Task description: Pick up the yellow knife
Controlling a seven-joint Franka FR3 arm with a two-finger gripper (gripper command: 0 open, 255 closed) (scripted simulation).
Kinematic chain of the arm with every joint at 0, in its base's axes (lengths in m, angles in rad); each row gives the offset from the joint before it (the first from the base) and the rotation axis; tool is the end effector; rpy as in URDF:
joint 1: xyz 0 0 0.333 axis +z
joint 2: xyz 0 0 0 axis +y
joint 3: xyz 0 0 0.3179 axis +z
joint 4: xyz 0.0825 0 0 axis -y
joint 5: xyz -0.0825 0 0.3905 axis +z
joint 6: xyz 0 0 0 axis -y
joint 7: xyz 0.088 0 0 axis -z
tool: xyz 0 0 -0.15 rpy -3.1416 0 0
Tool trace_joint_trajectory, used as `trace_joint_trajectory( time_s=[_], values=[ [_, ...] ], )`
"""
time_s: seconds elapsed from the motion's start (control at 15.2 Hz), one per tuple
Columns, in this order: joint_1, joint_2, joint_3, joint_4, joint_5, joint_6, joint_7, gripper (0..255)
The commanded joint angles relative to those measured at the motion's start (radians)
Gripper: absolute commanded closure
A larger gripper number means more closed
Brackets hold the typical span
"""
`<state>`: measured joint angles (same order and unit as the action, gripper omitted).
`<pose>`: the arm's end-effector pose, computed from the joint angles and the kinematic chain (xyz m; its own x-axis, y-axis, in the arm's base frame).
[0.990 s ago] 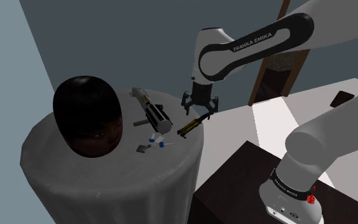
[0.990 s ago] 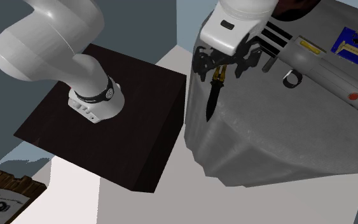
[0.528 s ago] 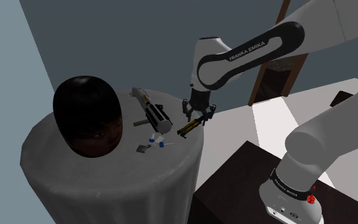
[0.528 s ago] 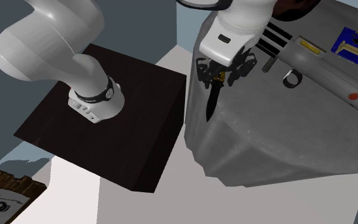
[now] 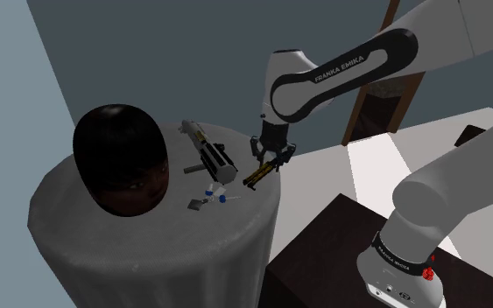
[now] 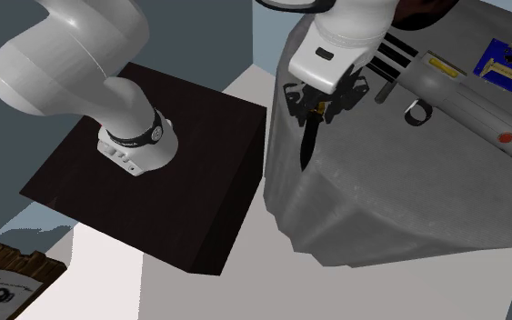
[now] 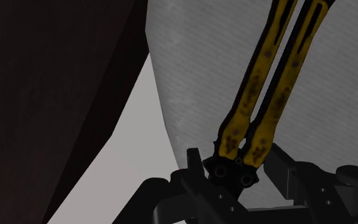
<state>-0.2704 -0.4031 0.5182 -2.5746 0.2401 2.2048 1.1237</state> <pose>0.4018 0.1045 0.3364 0.4930 -0.8700 0.0023 -0.8700 -0.4930 0.0018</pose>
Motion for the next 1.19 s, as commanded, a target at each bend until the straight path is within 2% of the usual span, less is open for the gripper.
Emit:
trace_joint_trajectory(
  time_s=[0.0,0.99,1.12],
  values=[
    [0.001,-0.005,-0.002,-0.014,0.003,0.001,0.000,255],
    [0.005,-0.102,-0.054,0.120,-0.005,-0.229,-0.012,255],
    [0.005,-0.103,-0.054,0.122,-0.005,-0.231,-0.012,255]
  ],
)
